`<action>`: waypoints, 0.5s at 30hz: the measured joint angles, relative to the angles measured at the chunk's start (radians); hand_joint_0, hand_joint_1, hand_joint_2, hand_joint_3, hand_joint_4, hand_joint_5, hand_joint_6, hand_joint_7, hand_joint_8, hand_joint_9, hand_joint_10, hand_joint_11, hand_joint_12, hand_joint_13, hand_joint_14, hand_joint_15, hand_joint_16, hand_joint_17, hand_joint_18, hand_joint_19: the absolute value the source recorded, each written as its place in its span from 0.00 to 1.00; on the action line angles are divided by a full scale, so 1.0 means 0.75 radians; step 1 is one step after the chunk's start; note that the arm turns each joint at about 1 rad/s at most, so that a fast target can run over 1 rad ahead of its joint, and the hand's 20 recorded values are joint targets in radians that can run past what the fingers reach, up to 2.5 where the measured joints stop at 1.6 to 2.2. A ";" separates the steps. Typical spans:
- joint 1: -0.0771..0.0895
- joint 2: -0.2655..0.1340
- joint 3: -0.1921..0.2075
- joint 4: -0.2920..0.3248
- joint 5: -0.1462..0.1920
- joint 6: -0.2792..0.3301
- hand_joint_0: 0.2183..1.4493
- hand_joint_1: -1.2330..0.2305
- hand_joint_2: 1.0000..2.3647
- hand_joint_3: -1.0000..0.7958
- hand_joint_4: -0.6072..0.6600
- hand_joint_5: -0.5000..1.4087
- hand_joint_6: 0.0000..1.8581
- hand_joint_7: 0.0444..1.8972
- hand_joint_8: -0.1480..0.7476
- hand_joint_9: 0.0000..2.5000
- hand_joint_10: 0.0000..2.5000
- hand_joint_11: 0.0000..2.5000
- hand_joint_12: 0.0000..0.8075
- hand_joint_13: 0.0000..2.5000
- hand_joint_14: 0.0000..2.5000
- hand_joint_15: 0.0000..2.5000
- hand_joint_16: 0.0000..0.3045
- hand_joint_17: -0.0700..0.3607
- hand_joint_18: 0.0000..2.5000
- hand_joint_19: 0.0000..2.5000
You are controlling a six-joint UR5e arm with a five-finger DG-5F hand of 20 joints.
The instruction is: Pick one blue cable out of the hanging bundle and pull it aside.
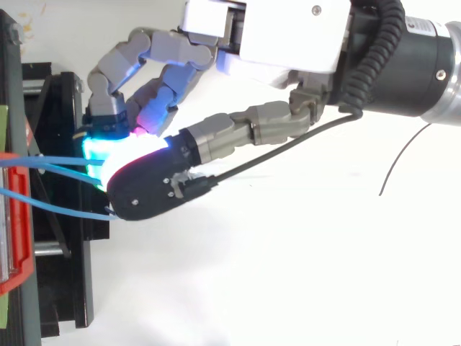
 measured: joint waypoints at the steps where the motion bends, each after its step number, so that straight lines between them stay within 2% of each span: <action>1: 0.000 0.000 0.000 0.000 -0.001 0.000 0.27 0.43 0.01 0.42 0.49 0.17 0.48 0.50 0.51 0.43 0.01 0.28 0.47 0.31 0.01 0.19 0.16 0.42 0.27 0.25; 5: -0.001 0.000 0.000 0.000 -0.004 0.000 0.27 0.40 0.01 0.47 0.51 0.18 0.49 0.49 0.53 0.44 0.01 0.28 0.49 0.32 0.01 0.19 0.18 0.44 0.28 0.24; 12: -0.002 0.000 0.000 0.000 -0.005 0.000 0.29 0.35 0.02 0.51 0.48 0.17 0.50 0.51 0.50 0.43 0.01 0.29 0.46 0.31 0.01 0.19 0.16 0.42 0.28 0.24; 14: -0.002 0.000 0.000 0.000 -0.005 0.000 0.29 0.36 0.02 0.50 0.49 0.17 0.50 0.50 0.50 0.43 0.01 0.29 0.46 0.31 0.01 0.19 0.16 0.42 0.28 0.24; 15: -0.002 0.000 0.001 0.000 -0.005 0.000 0.28 0.37 0.01 0.46 0.50 0.17 0.50 0.48 0.49 0.42 0.01 0.29 0.46 0.31 0.01 0.19 0.16 0.42 0.28 0.24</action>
